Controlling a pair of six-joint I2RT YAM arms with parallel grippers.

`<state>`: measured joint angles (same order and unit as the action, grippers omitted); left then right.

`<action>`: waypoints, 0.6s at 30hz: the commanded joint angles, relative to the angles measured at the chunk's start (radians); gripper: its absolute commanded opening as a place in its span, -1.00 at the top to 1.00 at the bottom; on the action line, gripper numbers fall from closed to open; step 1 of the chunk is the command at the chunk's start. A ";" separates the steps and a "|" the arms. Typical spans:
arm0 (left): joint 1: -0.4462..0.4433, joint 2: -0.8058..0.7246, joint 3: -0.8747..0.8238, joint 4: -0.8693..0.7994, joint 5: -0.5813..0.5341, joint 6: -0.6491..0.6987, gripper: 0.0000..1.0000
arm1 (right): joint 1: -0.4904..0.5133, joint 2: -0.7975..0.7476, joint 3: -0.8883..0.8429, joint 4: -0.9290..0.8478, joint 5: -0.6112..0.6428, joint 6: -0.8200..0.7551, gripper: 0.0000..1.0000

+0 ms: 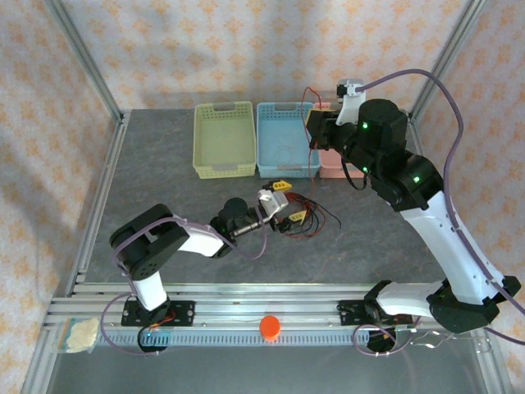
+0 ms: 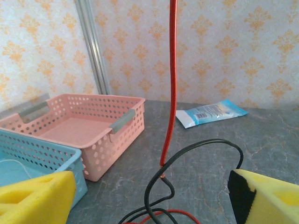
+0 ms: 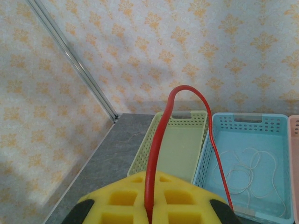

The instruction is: Untangle the cables

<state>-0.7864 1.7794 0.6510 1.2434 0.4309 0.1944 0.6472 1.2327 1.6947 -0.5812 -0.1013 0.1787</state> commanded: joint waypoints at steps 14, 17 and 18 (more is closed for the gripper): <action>-0.005 0.165 0.163 0.010 0.095 0.004 -0.24 | 0.003 -0.009 0.026 0.003 -0.015 0.018 1.00; -0.004 0.173 0.168 0.005 0.100 0.002 -0.16 | 0.003 -0.013 0.023 0.005 -0.016 0.021 1.00; -0.004 0.177 0.169 0.005 0.099 0.002 -0.15 | 0.003 -0.015 0.025 0.005 -0.016 0.022 1.00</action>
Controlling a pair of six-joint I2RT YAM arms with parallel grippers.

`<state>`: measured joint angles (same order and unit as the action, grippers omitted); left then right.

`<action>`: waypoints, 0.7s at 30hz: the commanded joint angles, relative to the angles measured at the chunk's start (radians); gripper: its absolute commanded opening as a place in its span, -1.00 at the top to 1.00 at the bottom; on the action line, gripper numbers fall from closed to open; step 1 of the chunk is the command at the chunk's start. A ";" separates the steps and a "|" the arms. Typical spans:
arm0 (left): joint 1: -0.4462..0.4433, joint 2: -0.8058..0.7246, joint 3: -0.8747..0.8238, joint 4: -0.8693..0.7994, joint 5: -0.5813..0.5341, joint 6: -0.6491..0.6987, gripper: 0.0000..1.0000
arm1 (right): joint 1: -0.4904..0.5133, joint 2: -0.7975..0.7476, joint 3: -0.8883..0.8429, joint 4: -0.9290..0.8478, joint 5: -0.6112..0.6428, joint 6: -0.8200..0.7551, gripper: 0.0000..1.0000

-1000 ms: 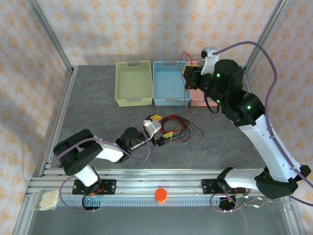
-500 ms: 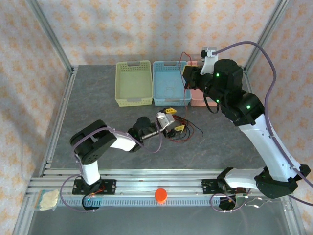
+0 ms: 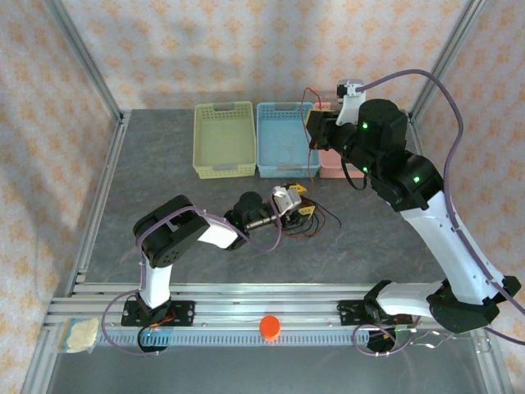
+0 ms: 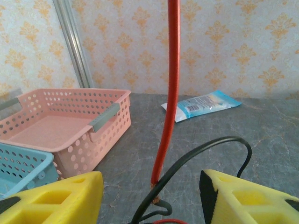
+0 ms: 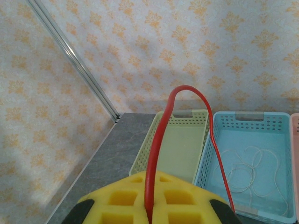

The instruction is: Untangle the cables

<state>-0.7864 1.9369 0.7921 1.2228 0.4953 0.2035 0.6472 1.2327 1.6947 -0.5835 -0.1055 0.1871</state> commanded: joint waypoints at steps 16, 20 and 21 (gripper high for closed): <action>-0.004 0.068 0.055 0.015 0.022 -0.013 0.23 | 0.003 -0.039 0.019 0.019 -0.014 0.014 1.00; -0.005 0.062 0.057 0.014 0.022 -0.016 0.31 | 0.003 -0.040 0.011 0.020 -0.010 0.012 1.00; -0.005 0.059 0.058 0.014 0.023 -0.018 0.34 | 0.003 -0.040 0.010 0.018 -0.008 0.012 1.00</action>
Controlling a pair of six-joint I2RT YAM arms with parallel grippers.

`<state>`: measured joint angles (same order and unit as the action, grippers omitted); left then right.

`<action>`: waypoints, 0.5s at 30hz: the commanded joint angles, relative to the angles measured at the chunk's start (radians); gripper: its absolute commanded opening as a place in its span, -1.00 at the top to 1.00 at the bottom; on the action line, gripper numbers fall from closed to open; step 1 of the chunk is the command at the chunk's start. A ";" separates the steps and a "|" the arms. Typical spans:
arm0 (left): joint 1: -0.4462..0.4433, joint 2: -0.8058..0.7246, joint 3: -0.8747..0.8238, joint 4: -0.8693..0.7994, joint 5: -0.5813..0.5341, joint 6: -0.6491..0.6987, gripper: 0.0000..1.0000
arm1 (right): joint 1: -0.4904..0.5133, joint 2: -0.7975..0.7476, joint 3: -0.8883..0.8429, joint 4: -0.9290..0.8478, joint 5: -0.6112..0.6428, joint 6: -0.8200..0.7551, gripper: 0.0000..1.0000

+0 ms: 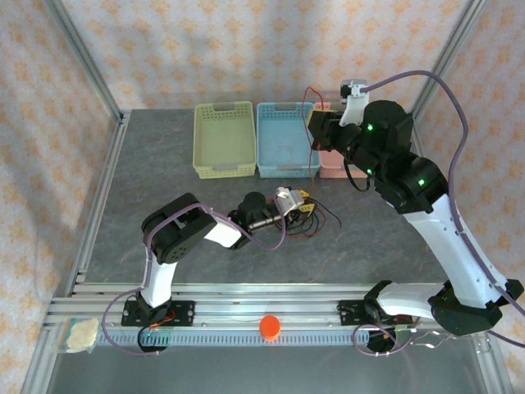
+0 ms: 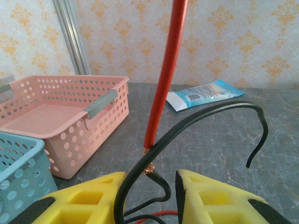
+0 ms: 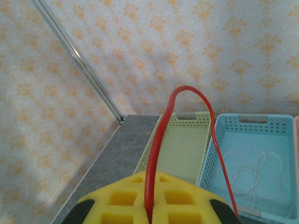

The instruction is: Untangle the cables

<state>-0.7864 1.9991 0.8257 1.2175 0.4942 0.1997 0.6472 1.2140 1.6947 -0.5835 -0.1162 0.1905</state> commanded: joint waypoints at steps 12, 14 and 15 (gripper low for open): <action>-0.005 -0.020 0.004 0.030 0.011 -0.024 0.88 | 0.003 -0.023 0.020 0.014 0.013 0.004 1.00; -0.004 -0.024 -0.005 0.030 0.007 -0.024 1.00 | 0.003 -0.019 0.029 0.012 0.013 0.000 1.00; -0.004 -0.027 -0.010 0.028 0.003 -0.025 1.00 | 0.003 -0.018 0.035 0.009 0.015 -0.003 1.00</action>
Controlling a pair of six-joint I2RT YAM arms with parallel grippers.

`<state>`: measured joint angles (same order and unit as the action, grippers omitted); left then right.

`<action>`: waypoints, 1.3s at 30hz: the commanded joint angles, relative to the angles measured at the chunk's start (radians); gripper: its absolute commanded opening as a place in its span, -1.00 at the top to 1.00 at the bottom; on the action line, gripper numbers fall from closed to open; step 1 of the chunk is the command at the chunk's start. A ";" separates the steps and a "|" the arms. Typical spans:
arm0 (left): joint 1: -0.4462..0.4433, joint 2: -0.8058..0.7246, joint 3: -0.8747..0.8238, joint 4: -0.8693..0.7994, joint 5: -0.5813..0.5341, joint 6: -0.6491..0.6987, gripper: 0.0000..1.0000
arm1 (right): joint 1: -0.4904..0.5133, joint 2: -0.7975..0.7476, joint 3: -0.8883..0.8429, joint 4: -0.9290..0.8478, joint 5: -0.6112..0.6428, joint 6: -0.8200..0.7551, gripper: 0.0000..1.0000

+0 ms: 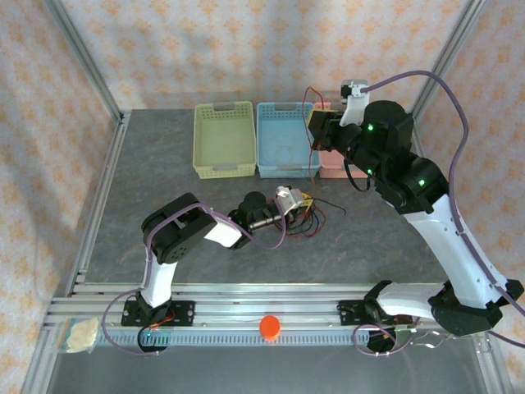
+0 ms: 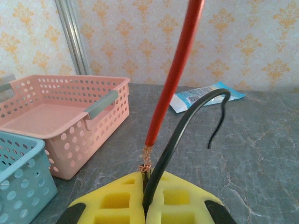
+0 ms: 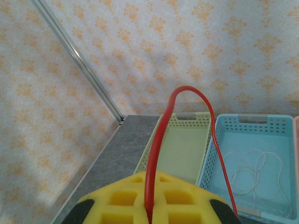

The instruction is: Untangle the cables

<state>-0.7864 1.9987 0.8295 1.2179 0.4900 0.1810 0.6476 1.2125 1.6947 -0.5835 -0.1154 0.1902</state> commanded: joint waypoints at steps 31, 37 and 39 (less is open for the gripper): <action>-0.041 -0.502 -0.168 -0.684 -0.314 -0.351 -0.99 | -0.187 0.219 0.173 -0.144 0.241 0.016 1.00; 0.008 -0.536 0.012 -1.000 -0.398 -0.504 -0.99 | -0.289 0.312 0.177 -0.079 0.164 -0.011 1.00; 0.052 -0.523 0.084 -1.069 -0.382 -0.575 -0.99 | -0.321 0.357 0.201 -0.071 0.145 -0.021 1.00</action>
<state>-0.7834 1.4872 0.8185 0.3275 0.1478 -0.2592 0.3557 1.5261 1.8717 -0.6979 0.0719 0.1818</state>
